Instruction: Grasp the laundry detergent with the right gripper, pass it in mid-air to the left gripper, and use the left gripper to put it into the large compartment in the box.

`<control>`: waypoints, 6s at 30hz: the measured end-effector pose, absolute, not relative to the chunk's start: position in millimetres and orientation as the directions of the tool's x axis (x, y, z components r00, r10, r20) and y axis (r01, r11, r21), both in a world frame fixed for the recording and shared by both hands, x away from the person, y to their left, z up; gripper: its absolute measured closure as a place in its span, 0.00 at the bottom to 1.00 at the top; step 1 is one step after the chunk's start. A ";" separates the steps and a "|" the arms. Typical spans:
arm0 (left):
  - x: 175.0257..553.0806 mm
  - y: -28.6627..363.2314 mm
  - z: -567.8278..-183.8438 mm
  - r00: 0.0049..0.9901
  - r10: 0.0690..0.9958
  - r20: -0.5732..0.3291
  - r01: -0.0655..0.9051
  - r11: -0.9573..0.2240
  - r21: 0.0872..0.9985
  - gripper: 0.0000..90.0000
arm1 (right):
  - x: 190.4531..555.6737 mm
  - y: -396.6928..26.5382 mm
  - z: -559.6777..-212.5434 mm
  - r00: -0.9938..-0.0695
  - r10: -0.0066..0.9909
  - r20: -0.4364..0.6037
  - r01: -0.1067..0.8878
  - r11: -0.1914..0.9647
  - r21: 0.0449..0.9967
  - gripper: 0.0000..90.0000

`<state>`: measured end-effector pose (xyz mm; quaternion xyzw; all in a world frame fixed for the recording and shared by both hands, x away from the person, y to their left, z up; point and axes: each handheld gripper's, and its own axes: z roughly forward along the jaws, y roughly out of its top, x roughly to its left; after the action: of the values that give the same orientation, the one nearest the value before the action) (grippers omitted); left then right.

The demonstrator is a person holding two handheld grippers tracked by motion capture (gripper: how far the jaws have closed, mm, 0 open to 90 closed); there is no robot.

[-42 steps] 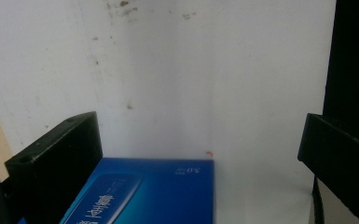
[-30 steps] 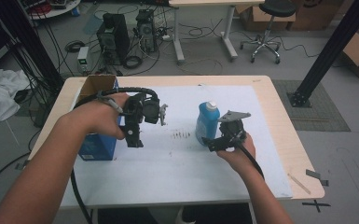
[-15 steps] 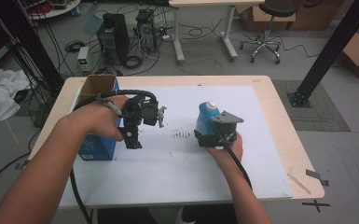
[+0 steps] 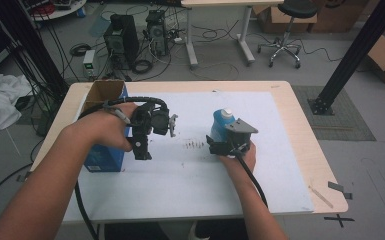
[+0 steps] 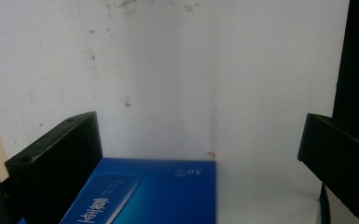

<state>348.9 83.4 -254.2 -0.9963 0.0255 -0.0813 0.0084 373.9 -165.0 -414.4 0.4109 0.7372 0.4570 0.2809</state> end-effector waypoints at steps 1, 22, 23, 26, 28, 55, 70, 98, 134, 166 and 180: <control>349.0 83.4 -254.2 0.985 -0.053 0.162 -0.050 -0.999 -0.020 0.00 | 374.4 -165.3 -414.9 -0.501 0.865 -0.039 0.345 0.241 0.907 0.01; 348.8 87.3 -253.9 0.986 -0.040 0.161 -0.037 -0.999 -0.021 0.00 | 374.9 -162.7 -417.5 -0.492 0.869 -0.051 0.326 0.238 0.915 0.17; 348.8 87.3 -253.9 0.986 -0.040 0.161 -0.037 -0.999 -0.021 0.00 | 374.9 -162.7 -417.5 -0.492 0.869 -0.051 0.326 0.238 0.915 0.17; 349.3 88.1 -254.6 0.986 -0.038 0.161 -0.035 -0.999 -0.018 0.00 | 374.4 -162.8 -417.1 -0.495 0.867 -0.048 0.323 0.235 0.917 0.18; 349.4 88.2 -254.9 0.986 -0.038 0.160 -0.035 -0.999 -0.018 0.00 | 373.8 -162.6 -416.6 -0.498 0.866 -0.050 0.318 0.236 0.918 0.19; 350.4 85.3 -254.9 0.988 -0.031 0.151 -0.027 -0.999 -0.029 0.00 | 369.5 -165.1 -415.2 -0.513 0.856 -0.060 0.287 0.237 0.928 0.34; 350.6 83.1 -255.6 0.987 -0.034 0.158 -0.030 -0.999 -0.030 0.01 | 368.8 -167.7 -416.3 -0.490 0.870 -0.062 0.293 0.231 0.928 0.49; 350.0 77.8 -244.1 0.987 -0.033 0.160 -0.030 -0.999 -0.024 0.01 | 376.4 -205.9 -374.6 -0.840 0.542 -0.007 0.221 0.355 0.908 0.52; 340.5 48.1 -237.4 0.992 -0.081 0.093 -0.082 -0.996 0.016 0.00 | 349.8 -135.0 -373.4 -0.998 -0.016 -0.067 -0.067 0.403 0.913 0.52; 329.6 42.0 -260.5 0.995 -0.082 0.065 -0.084 -0.996 0.036 0.00 | 343.1 -74.8 -387.1 -0.997 -0.070 -0.041 -0.064 0.360 0.931 0.52; 329.0 42.4 -263.1 0.994 -0.075 0.079 -0.077 -0.997 0.024 0.02 | 343.4 -69.0 -386.4 -0.995 -0.077 -0.056 -0.080 0.353 0.932 0.52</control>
<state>329.0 42.4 -263.1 -0.9984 0.0379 -0.0391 -0.0133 343.4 -69.0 -386.4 -0.0479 0.8225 0.5668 0.0011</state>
